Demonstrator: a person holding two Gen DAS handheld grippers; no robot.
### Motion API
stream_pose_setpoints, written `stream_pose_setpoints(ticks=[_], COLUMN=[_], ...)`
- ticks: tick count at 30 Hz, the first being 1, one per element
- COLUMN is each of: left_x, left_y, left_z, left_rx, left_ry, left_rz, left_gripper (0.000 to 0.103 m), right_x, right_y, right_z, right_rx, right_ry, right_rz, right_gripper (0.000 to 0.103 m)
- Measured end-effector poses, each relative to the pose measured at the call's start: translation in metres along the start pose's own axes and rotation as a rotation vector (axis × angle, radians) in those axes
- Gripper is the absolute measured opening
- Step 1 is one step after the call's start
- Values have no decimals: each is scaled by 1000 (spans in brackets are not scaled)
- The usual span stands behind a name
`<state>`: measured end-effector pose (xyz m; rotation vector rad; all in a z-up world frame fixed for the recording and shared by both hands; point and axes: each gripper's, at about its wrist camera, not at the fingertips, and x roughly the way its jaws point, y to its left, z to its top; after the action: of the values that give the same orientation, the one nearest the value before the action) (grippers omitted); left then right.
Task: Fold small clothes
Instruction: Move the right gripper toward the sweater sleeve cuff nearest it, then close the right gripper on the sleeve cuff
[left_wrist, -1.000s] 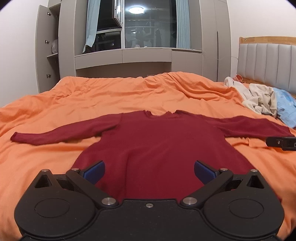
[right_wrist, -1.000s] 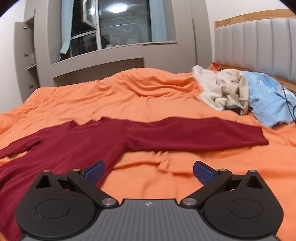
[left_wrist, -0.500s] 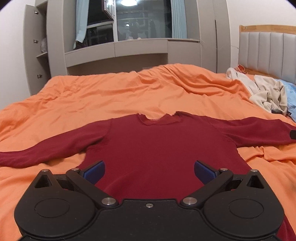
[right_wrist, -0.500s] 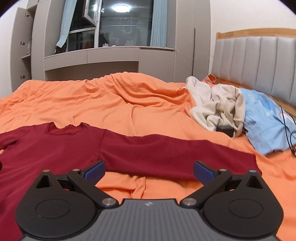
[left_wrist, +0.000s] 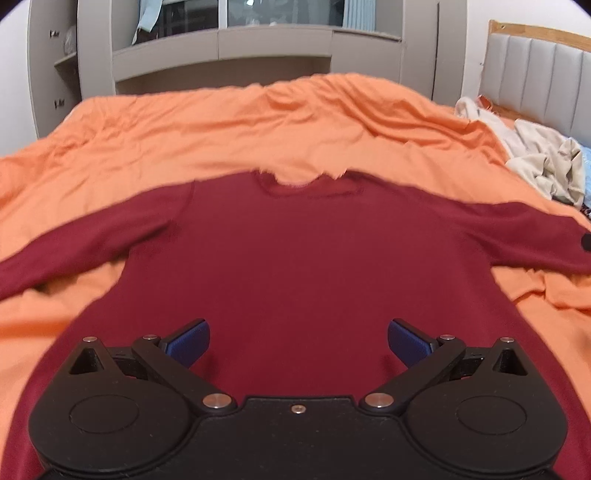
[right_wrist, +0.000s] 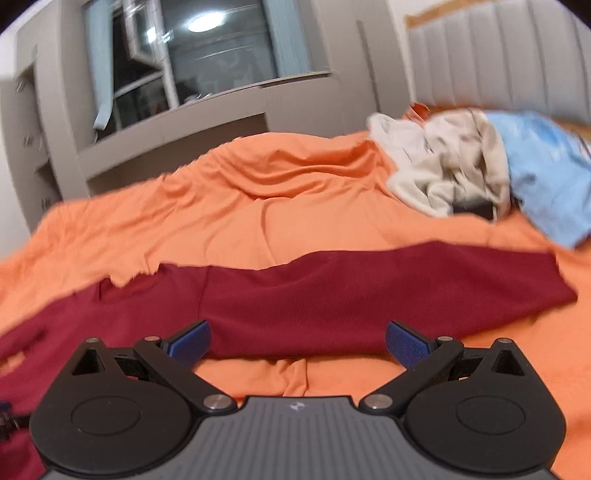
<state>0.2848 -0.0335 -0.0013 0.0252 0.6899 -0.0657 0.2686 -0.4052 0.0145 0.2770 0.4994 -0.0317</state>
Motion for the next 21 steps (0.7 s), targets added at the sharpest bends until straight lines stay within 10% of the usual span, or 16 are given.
stream_pose_setpoints(ticks=[8, 21], left_x=[12, 17], left_y=[12, 2], left_z=[-11, -18], left_rx=[-58, -15], left_ry=[70, 85], left_rz=[-21, 3], left_gripper=[102, 103], right_x=[32, 37], right_y=[-71, -180], right_z=[14, -5], right_rx=[204, 701], right_ry=[72, -95], right_rz=[-162, -161], right_gripper=[103, 103])
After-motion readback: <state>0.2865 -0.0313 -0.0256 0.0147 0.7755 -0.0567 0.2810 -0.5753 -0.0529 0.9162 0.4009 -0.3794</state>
